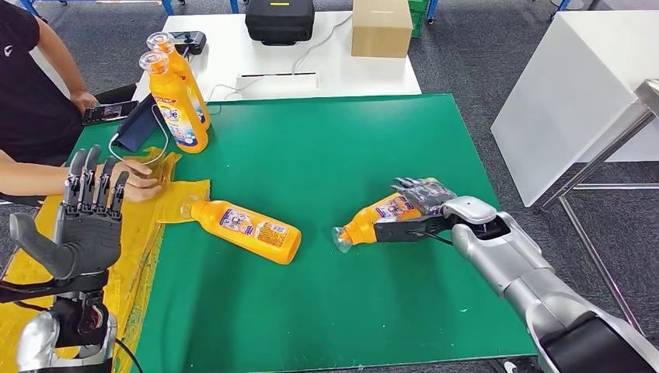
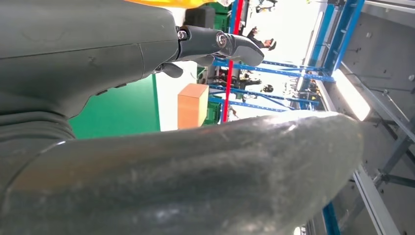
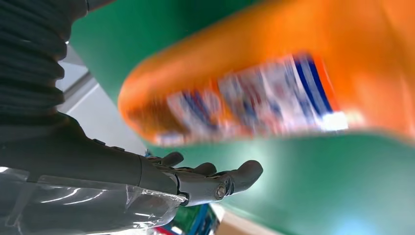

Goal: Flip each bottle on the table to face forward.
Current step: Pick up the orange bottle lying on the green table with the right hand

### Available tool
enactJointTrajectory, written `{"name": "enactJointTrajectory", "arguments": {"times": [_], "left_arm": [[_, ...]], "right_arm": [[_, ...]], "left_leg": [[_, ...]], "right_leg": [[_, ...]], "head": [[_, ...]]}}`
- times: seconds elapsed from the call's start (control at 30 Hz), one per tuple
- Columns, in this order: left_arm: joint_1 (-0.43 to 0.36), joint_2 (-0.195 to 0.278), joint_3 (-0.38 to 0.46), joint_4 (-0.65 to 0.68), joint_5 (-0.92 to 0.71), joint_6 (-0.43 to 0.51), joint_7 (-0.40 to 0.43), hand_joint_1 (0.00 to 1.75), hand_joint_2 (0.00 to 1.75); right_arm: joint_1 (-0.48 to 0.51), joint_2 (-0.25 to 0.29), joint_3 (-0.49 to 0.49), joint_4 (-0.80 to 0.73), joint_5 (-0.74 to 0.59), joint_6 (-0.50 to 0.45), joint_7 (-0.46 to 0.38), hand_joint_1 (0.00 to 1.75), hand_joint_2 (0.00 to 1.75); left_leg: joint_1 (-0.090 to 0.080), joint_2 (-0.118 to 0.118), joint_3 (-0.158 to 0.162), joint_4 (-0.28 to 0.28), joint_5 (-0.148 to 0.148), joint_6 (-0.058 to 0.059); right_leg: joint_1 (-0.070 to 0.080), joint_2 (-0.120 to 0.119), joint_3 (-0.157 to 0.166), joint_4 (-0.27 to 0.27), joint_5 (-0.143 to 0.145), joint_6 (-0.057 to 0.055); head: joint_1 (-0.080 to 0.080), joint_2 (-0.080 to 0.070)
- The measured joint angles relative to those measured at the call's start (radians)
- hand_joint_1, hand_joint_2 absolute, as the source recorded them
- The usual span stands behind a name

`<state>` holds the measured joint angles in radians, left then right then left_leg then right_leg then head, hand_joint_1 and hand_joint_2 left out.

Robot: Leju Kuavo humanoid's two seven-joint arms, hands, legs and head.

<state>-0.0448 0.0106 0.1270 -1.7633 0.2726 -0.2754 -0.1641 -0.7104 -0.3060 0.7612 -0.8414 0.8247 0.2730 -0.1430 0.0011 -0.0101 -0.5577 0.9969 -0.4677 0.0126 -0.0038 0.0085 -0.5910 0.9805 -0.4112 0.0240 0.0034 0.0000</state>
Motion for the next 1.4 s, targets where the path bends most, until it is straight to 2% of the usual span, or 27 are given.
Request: {"name": "enactJointTrajectory", "arguments": {"times": [0.17,0.63,0.77,0.97,1.0,1.1,1.13,1.2,1.33,1.4], "left_arm": [[0.009,0.007,0.0,0.0,0.001,0.007,0.0,0.0,0.0],[0.009,0.015,-0.01,0.001,-0.003,0.011,-0.004,0.0,0.0],[0.008,0.017,-0.011,0.01,0.001,0.012,-0.011,0.0,0.0],[-0.001,0.018,-0.012,0.031,0.004,0.005,-0.019,0.0,0.0],[-0.005,0.018,-0.013,0.036,0.005,0.004,-0.02,0.0,0.0],[-0.019,0.018,-0.015,0.053,0.011,0.001,-0.024,0.0,0.0],[-0.024,0.018,-0.015,0.059,0.013,0.001,-0.025,0.0,0.0],[-0.033,0.018,-0.016,0.068,0.017,0.0,-0.028,0.0,0.0],[-0.045,0.018,-0.018,0.083,0.019,-0.001,-0.029,0.0,0.0],[-0.047,0.018,-0.018,0.087,0.02,-0.001,-0.03,0.0,0.0]], "right_arm": [[0.02,-0.005,0.006,0.072,-0.005,-0.048,-0.034,0.0,1.75],[0.005,-0.004,0.006,0.219,0.016,-0.053,-0.068,0.0,1.75],[-0.013,-0.024,0.006,0.229,0.023,0.018,-0.079,0.0,1.75],[-0.03,-0.091,0.029,0.203,-0.006,0.208,-0.098,0.0,1.75],[-0.033,-0.107,0.038,0.19,-0.016,0.242,-0.1,0.07,1.75],[-0.04,-0.162,0.071,0.126,-0.07,0.351,-0.099,1.06,1.75],[-0.044,-0.182,0.086,0.097,-0.092,0.383,-0.094,1.33,1.75],[-0.051,-0.216,0.115,0.043,-0.126,0.424,-0.082,1.33,1.75],[-0.06,-0.26,0.157,-0.031,-0.153,0.441,-0.058,1.75,1.75],[-0.064,-0.271,0.174,-0.052,-0.161,0.435,-0.05,1.75,1.75]], "left_leg": [[0.0,0.0,0.001,0.0,0.0,0.0],[0.0,-0.001,0.019,-0.001,-0.003,0.002],[0.0,-0.001,0.021,-0.001,-0.002,0.002],[-0.002,0.0,0.02,0.0,-0.002,0.004],[-0.002,0.0,0.02,0.0,-0.002,0.004],[-0.003,-0.001,0.016,0.0,-0.002,0.004],[-0.003,-0.001,0.015,0.0,-0.002,0.004],[-0.003,-0.001,0.013,0.0,-0.002,0.004],[-0.003,0.0,0.011,0.0,-0.002,0.004],[-0.003,0.0,0.011,0.0,-0.002,0.004]], "right_leg": [[0.0,0.0,0.001,0.0,0.0,0.0],[0.001,0.0,0.019,-0.003,-0.003,0.002],[0.001,0.0,0.022,-0.004,-0.003,0.003],[0.0,0.0,0.022,-0.005,-0.001,0.005],[0.0,0.0,0.022,-0.005,-0.001,0.005],[-0.001,0.0,0.019,-0.005,-0.001,0.005],[-0.001,-0.001,0.018,-0.005,-0.001,0.005],[-0.001,-0.001,0.016,-0.005,-0.001,0.005],[-0.001,0.0,0.014,-0.005,-0.001,0.006],[-0.001,0.0,0.013,-0.005,-0.001,0.006]], "head": [[0.0,0.0],[0.0,0.0],[0.0,0.0],[-0.002,0.0],[-0.002,0.0],[-0.002,0.0],[-0.002,0.0],[-0.003,0.0],[-0.003,0.0],[-0.003,0.0]]}}
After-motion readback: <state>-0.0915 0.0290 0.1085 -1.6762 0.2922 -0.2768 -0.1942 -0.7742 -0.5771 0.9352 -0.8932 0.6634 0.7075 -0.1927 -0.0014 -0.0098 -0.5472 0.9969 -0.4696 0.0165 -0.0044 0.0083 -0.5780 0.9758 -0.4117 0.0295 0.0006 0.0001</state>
